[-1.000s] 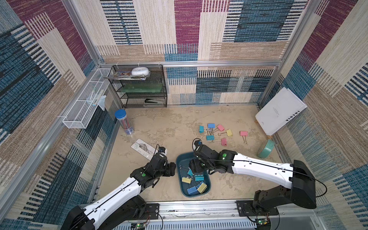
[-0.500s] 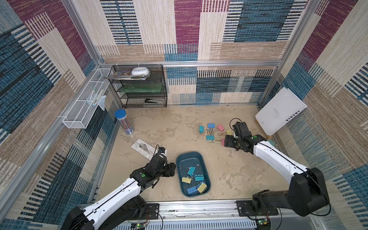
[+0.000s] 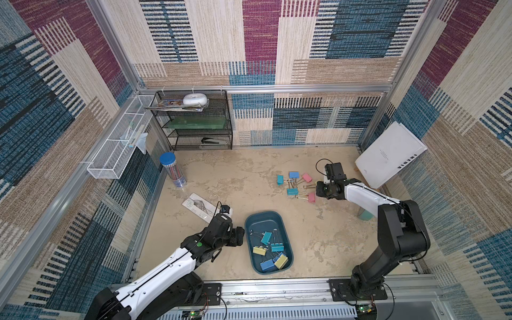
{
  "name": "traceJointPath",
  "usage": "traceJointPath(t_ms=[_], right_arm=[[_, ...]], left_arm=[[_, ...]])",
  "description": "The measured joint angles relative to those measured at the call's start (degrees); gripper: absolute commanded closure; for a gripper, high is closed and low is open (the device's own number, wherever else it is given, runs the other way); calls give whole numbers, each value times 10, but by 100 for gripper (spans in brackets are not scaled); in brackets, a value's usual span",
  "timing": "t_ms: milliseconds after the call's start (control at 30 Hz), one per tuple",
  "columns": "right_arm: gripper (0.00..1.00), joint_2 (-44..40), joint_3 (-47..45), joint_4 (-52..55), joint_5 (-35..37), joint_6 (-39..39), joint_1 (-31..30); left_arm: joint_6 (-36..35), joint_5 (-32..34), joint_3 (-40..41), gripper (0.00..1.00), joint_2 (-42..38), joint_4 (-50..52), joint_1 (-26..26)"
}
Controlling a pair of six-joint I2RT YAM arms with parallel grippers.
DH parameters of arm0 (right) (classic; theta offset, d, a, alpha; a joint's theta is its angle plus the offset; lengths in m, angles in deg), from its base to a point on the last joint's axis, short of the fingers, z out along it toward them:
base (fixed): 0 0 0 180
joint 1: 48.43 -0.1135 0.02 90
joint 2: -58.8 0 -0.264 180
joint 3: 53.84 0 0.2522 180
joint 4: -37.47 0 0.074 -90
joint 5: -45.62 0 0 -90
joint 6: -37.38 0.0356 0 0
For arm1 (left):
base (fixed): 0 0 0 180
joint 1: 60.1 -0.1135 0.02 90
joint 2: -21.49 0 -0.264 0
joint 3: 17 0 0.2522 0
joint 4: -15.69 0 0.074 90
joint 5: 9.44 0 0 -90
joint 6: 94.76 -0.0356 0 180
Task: Put the binder clips in the storage box
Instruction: Adjust the binder clip at the center of the board.
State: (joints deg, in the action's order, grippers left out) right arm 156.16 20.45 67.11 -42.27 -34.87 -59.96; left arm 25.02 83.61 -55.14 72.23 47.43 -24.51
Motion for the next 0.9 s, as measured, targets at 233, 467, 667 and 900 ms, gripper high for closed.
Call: traceJointPath(t_ms=[233, 467, 667, 900], right_arm=[[83, 64, 38, -12, -41, -8, 15], [84, 98, 56, -25, -76, -14, 16], [86, 110, 56, -35, -99, -17, 17], [85, 51, -8, -32, -103, -5, 16]], left_arm=[[0, 0, 2, 18, -3, 0, 0], [0, 0, 2, 18, -3, 0, 0], [0, 0, 2, 18, -1, -1, 0], [0, 0, 2, 18, -3, -1, 0]])
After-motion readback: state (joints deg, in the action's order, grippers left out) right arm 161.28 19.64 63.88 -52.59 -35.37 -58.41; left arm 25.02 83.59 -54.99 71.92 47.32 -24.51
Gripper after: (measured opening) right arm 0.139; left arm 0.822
